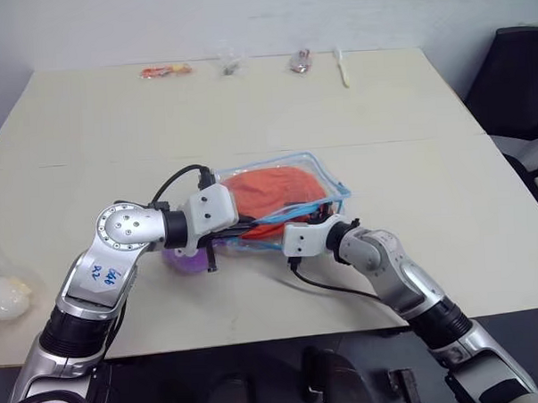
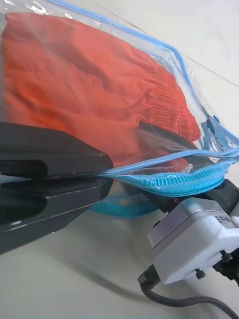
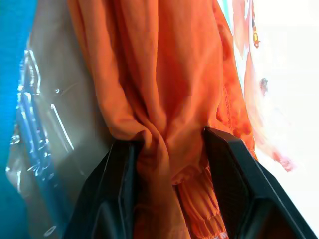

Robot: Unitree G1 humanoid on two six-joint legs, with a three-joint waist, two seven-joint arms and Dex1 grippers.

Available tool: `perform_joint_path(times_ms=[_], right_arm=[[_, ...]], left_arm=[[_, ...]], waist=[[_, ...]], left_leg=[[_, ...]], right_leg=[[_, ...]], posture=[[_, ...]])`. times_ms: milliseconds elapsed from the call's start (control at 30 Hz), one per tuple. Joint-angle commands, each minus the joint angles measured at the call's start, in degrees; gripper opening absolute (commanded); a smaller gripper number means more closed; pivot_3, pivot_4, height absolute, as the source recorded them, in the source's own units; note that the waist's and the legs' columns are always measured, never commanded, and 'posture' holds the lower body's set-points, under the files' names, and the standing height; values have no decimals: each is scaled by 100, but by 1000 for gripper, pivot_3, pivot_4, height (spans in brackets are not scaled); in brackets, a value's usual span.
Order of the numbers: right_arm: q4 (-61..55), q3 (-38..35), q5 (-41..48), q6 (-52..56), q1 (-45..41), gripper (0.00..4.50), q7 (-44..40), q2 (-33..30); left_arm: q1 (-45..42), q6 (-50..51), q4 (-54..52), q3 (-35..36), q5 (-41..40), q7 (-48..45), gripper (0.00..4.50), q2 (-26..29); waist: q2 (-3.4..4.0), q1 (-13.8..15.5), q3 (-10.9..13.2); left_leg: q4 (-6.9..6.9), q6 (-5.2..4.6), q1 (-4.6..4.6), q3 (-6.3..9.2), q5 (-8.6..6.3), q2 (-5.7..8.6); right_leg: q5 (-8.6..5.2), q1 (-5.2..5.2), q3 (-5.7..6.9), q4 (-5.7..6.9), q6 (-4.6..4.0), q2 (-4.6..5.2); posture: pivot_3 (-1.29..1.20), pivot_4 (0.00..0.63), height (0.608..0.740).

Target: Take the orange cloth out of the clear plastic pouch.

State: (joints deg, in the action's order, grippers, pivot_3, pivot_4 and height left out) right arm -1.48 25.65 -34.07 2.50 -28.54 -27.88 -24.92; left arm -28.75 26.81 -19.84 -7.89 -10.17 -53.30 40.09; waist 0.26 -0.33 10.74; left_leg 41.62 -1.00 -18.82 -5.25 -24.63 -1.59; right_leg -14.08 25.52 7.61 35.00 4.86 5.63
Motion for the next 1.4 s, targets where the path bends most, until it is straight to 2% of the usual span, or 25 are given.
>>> perform_joint_path(times_ms=[33,67,200,233,500,667,933,1100,1400], right_arm=[[145,49,88,-41,57,1733,-128,85],[132,39,106,-46,74,1546,-148,90],[-15,-2,121,-27,162,193,-235,63],[-41,-12,126,-29,180,14,-252,57],[-844,-273,465,218,509,14,-651,52],[-1792,-496,853,369,922,14,-1157,-226],[-3113,-922,1604,557,1628,14,-2048,-971],[-3571,-1140,1769,356,1996,14,-2268,-1479],[-4563,-1983,3287,880,2491,14,-2884,-1915]], left_arm=[[-70,-104,-139,19,-50,6,0,-19],[-68,-110,-131,18,-45,8,0,-18],[-68,-150,-70,5,-7,14,0,-15],[-65,-155,-65,1,0,18,0,-16],[-8,-332,222,-186,359,142,0,-10],[-156,-547,831,-542,916,533,0,-263],[-641,-679,1676,-715,1297,960,0,-808],[-850,-778,1993,-736,1407,1002,0,-973],[-1010,-952,2308,-739,1473,999,0,-1153]], waist=[[0,-1,0],[0,-1,0],[0,9,0],[0,10,0],[0,20,0],[2,39,1],[2,74,1],[2,94,1],[1,186,1]], left_leg=[[0,0,0,0,0,-1],[0,0,0,0,0,-2],[0,0,-1,1,0,-3],[0,0,-1,1,0,-3],[0,0,-3,2,0,-1],[0,0,-5,2,0,10],[0,0,-4,4,0,26],[0,0,-2,2,0,28],[2,-1,-1,3,0,32]], right_leg=[[0,0,0,0,0,0],[0,0,0,0,0,0],[0,0,1,-1,0,0],[0,0,1,-1,0,1],[0,0,3,-2,0,0],[0,0,2,-4,0,-2],[0,0,4,-2,1,1],[1,-1,3,-2,1,1],[2,-3,3,-1,3,3]], posture=[[0,150,740],[0,150,740],[0,150,740],[0,150,740],[0,150,740],[0,150,740],[0,150,740],[0,150,740],[0,150,740]])
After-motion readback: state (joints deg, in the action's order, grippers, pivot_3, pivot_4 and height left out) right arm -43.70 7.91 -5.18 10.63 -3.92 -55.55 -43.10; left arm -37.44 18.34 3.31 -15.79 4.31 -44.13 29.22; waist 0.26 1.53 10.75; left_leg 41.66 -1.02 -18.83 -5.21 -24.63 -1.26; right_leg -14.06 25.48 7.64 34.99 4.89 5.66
